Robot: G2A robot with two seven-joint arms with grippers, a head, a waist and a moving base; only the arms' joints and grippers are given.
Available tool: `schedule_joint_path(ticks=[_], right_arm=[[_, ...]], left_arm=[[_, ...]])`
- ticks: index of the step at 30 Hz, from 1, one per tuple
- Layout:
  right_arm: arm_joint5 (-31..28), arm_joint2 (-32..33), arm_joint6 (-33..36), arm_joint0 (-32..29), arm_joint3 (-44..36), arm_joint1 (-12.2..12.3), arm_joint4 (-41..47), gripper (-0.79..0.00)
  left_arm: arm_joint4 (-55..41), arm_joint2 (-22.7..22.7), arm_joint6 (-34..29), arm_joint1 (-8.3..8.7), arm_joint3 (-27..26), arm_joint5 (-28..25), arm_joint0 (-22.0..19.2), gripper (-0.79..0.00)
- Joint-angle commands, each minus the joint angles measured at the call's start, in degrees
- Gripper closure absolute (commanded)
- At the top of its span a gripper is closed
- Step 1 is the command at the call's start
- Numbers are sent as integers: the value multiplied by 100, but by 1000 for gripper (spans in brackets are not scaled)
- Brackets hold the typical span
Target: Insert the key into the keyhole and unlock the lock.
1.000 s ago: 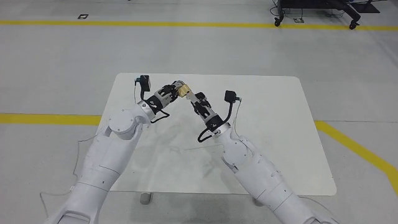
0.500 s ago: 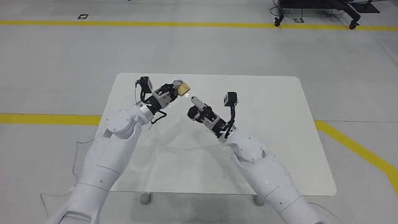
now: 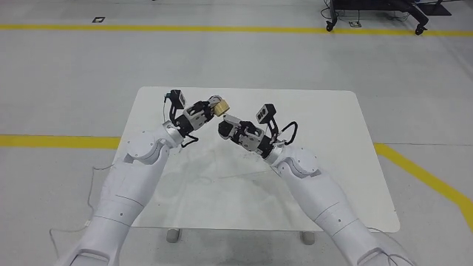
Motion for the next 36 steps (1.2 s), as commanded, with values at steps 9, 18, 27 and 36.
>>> schedule_joint_path(ticks=[9, 18, 27, 36], right_arm=[[11, -18, 32, 191, 374, -74, 301, -142], [285, -18, 330, 228, 543, -142, 896, 0], [1597, 48, 1882, 392, 1187, -267, 2723, 0], [1122, 19, 2036, 580, 1552, -301, 2330, -394]], left_arm=[[57, -32, -6, -4, -71, -30, 43, 0], [145, -11, -56, -13, -95, -38, 33, 0], [223, -25, -45, -22, -138, -292, 73, 0], [245, -112, 64, -18, -187, -431, 146, 0]])
